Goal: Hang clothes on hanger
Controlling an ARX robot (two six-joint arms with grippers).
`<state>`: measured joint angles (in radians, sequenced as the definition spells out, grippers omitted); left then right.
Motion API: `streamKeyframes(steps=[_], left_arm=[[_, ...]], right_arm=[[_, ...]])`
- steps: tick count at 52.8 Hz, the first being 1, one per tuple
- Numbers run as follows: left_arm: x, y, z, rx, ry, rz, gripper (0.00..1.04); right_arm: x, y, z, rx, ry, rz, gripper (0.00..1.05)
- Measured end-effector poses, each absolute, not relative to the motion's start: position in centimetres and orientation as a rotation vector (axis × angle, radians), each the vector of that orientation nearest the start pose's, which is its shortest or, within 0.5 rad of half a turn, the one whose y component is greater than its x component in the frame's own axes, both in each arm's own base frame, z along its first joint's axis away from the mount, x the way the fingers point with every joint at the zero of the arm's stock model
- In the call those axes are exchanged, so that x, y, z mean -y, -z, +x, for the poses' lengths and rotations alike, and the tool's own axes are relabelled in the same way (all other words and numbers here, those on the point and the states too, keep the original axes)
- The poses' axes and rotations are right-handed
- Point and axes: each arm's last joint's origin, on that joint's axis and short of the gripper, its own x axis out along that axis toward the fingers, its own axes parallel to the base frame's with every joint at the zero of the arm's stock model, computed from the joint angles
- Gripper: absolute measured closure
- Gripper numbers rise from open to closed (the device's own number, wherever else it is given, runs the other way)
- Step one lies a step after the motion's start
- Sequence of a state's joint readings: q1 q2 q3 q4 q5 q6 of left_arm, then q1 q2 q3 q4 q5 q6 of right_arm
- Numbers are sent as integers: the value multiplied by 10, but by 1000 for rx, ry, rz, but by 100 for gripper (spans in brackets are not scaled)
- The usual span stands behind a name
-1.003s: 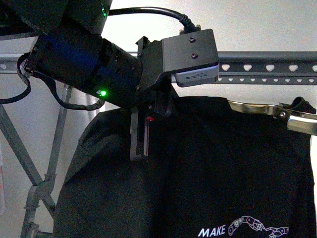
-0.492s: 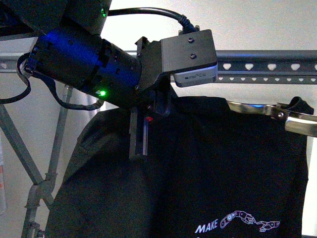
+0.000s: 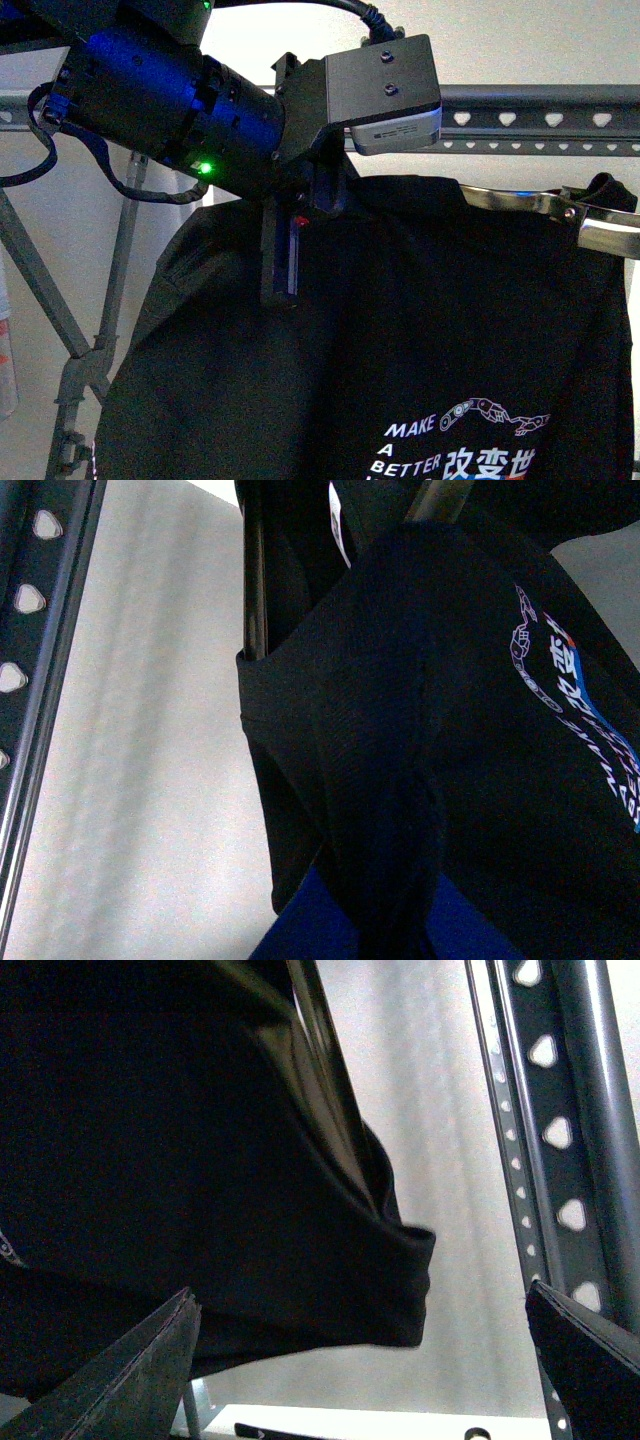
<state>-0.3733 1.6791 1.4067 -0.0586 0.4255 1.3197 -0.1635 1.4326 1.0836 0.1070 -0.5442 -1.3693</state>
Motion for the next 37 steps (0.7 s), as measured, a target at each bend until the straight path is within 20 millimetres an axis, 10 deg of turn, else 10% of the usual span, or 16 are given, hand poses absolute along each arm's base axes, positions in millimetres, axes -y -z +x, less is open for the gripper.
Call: streamKeyframes(steps=[22, 37], left_arm=[[153, -327, 358, 232, 892, 1224, 101], [153, -327, 358, 231, 891, 1225, 101]], right_arm=[[17, -307, 376, 7, -533, -1225, 8], [20, -301, 393, -37, -513, -1181, 62]])
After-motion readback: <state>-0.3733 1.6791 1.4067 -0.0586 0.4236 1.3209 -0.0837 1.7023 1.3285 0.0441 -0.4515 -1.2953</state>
